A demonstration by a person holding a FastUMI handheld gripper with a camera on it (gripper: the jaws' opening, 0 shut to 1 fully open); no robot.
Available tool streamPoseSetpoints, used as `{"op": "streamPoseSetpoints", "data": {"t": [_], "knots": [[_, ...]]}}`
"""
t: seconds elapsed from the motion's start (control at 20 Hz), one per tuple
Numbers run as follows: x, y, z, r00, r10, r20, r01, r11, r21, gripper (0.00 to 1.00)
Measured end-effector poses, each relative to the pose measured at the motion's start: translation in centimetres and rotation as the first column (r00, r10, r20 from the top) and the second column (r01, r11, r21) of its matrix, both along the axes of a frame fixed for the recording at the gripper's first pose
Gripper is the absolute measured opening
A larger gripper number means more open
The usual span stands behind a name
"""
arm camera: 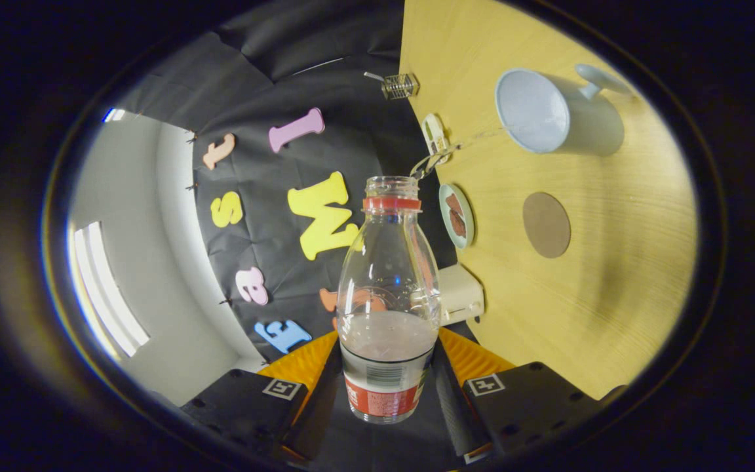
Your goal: Take the bottle from table, then pour the juice into the cup, finally place the bottle on the coaster
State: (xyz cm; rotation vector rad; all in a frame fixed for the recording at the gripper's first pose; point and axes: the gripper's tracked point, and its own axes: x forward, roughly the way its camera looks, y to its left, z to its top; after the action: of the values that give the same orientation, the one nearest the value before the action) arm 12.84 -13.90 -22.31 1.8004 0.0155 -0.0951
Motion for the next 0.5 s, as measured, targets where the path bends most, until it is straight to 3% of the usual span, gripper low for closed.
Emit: {"op": "streamPoseSetpoints", "data": {"t": [0.5], "knots": [[0.18,-0.81,0.93,1.0,0.001,-0.001,-0.001,0.999,0.038,0.77]]}}
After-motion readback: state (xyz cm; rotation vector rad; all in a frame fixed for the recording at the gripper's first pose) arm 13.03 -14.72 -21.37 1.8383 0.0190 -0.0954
